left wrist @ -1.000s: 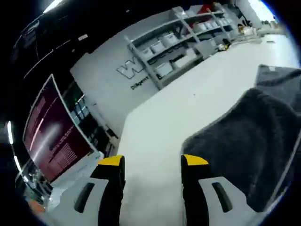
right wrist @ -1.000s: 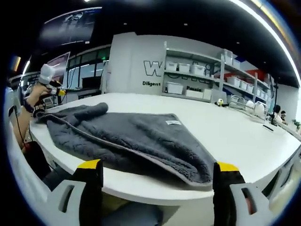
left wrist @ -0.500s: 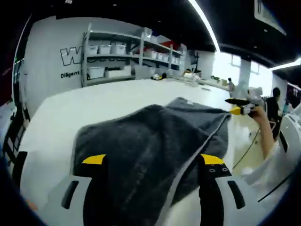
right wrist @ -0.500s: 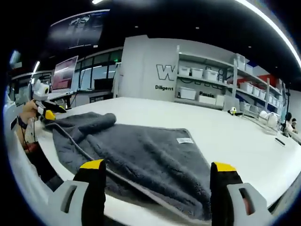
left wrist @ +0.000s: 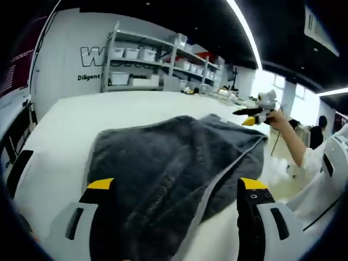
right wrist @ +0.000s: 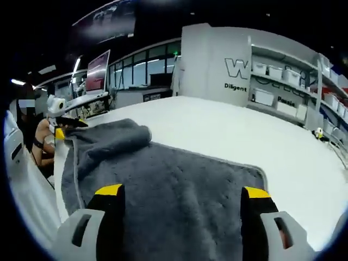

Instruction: Open the folded towel by lifting each exposed corner and separating the folded layers until the towel lies flat within the target outline without major curled edges

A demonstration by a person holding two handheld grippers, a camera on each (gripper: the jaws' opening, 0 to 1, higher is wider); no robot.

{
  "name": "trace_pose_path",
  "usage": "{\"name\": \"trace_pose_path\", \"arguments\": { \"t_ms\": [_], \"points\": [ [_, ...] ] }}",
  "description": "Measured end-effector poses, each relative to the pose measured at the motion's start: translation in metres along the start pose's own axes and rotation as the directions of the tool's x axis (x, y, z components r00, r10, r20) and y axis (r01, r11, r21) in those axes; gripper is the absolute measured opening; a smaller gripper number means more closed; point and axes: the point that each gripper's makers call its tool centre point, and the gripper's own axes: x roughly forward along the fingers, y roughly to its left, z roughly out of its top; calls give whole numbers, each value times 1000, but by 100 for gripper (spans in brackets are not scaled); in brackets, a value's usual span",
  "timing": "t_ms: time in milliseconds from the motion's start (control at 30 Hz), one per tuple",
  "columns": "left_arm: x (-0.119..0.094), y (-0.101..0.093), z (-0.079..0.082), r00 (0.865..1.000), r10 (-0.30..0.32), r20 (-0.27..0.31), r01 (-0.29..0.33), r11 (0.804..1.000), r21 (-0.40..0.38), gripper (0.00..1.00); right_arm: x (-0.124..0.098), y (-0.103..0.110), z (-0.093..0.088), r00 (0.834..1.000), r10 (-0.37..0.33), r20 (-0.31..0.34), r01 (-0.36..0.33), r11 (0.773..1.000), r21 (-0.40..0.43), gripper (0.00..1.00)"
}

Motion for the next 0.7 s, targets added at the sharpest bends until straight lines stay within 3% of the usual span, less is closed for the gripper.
{"name": "trace_pose_path", "arguments": {
  "t_ms": [200,233,367,433,600,700],
  "points": [
    [-5,-8,6,1000,-16,26,16,1000,10,90,42,-14,-13,994,16,-111,-14,1000,23,89],
    [-6,-9,7,999,-18,27,17,1000,11,90,41,-3,-16,993,21,-120,-15,999,46,90],
    [-7,-7,8,999,-13,35,13,1000,6,90,48,-6,-28,986,45,-162,-27,993,115,90],
    [-7,-4,8,999,-7,36,7,1000,3,90,45,-15,-27,986,12,-168,3,996,87,87],
    [-1,3,0,1000,14,10,-14,1000,-10,90,39,-35,-29,981,-18,-192,44,990,133,91],
    [-1,3,-2,1000,14,3,-14,1000,-12,90,34,-56,-39,967,-81,-243,109,989,103,91]
  ]
}}
